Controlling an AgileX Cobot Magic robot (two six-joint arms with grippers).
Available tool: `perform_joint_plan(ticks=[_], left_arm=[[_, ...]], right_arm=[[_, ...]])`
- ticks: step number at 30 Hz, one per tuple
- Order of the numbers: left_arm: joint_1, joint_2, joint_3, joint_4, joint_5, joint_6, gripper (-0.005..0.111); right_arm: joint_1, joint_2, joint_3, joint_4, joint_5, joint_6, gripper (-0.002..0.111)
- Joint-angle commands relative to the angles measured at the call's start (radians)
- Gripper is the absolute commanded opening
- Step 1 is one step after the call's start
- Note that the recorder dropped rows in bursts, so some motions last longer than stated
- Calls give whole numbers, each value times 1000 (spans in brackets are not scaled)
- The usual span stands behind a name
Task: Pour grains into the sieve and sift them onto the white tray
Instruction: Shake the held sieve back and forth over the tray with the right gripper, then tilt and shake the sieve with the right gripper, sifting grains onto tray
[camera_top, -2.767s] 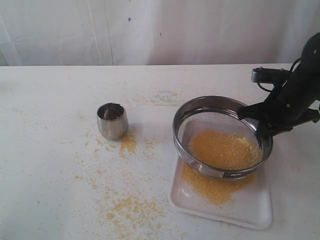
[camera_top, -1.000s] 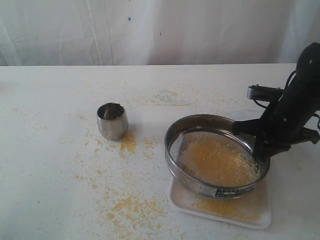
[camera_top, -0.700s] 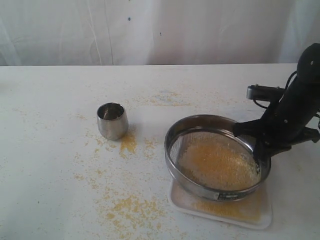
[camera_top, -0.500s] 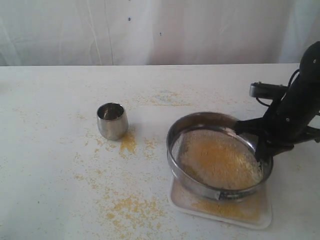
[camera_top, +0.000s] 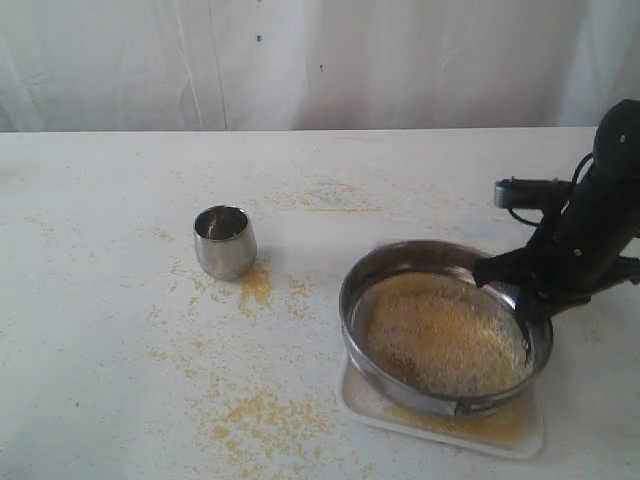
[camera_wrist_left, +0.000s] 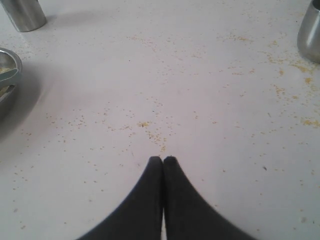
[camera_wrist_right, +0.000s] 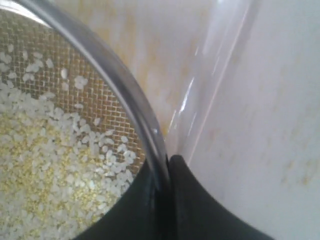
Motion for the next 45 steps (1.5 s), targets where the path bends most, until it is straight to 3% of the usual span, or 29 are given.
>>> perform_joint_plan(ticks=[1, 4, 6, 8, 13, 17, 20, 22, 26, 32, 36, 41, 45], left_arm=[[0, -4, 3, -6, 3, -7, 0], [0, -4, 3, -6, 3, -7, 0], [0, -4, 3, -6, 3, -7, 0], [0, -4, 3, -6, 3, -7, 0], [0, -4, 3, -6, 3, -7, 0], [0, -4, 3, -6, 3, -7, 0], [0, -4, 3, -6, 3, -7, 0], [0, -4, 3, -6, 3, -7, 0], [0, -4, 3, -6, 3, -7, 0], [0, -4, 3, -6, 3, -7, 0], [0, -4, 3, -6, 3, -7, 0], [0, -4, 3, -6, 3, -7, 0], [0, -4, 3, -6, 3, -7, 0]], right_arm=[[-4, -19, -14, 14, -20, 15, 0], [-2, -23, 3, 21, 33, 80, 0], [-2, -19, 4, 7, -152, 79, 0], [-5, -19, 1, -2, -219, 86, 0], [-5, -34, -22, 0, 13, 91, 0], [-5, -25, -21, -15, -186, 82, 0], [-5, -36, -45, -4, 85, 89, 0], [-3, -40, -34, -7, 142, 89, 0], [-5, -36, -34, -55, -151, 57, 0], [-5, -41, -50, -48, 167, 109, 0], [-5, -41, -52, -50, -85, 105, 0], [-3, -45, -42, -39, 129, 110, 0], [-3, -31, -32, -89, -170, 105, 0]])
